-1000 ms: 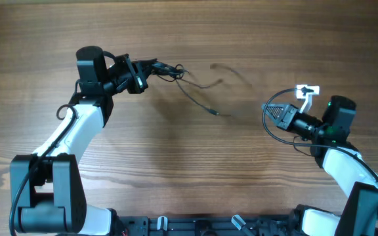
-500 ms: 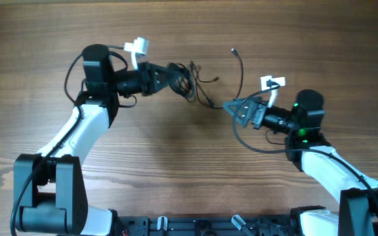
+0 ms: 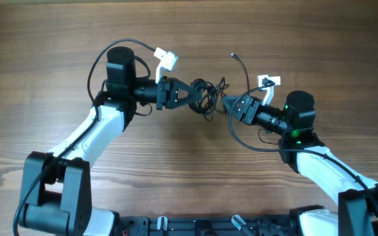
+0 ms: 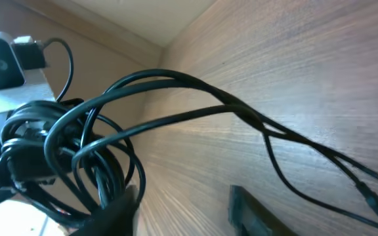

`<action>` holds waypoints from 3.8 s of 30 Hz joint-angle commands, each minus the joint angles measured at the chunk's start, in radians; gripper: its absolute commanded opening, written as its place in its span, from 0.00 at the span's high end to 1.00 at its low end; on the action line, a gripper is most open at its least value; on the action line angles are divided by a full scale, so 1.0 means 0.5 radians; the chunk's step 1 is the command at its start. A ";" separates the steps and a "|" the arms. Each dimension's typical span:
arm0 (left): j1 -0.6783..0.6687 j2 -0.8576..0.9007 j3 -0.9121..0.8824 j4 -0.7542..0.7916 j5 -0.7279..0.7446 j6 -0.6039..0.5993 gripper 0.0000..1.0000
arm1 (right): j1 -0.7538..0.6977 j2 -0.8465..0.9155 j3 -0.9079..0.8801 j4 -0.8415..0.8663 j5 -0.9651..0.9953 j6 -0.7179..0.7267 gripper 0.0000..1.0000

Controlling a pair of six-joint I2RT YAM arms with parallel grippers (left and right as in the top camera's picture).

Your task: Untangle cables

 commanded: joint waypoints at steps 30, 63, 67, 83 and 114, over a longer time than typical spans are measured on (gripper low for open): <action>-0.330 -0.035 0.031 -0.321 -1.212 -0.809 0.96 | -0.031 -0.008 0.008 -0.505 0.208 0.004 0.00; -0.505 -0.035 0.031 -0.333 -1.776 -2.483 0.96 | 0.211 -0.007 0.008 -0.669 0.755 0.547 0.53; -0.506 -0.035 0.031 -0.334 -1.715 -2.482 0.96 | 0.211 -0.007 0.008 -0.588 0.765 0.618 0.52; -0.391 -0.035 0.031 -0.054 -1.621 -2.238 0.96 | 0.110 -0.019 0.008 -0.745 0.255 -0.485 0.96; 0.014 -0.035 0.031 -0.183 -1.563 -2.473 0.96 | 0.638 -0.119 0.710 -1.099 0.874 -1.366 0.00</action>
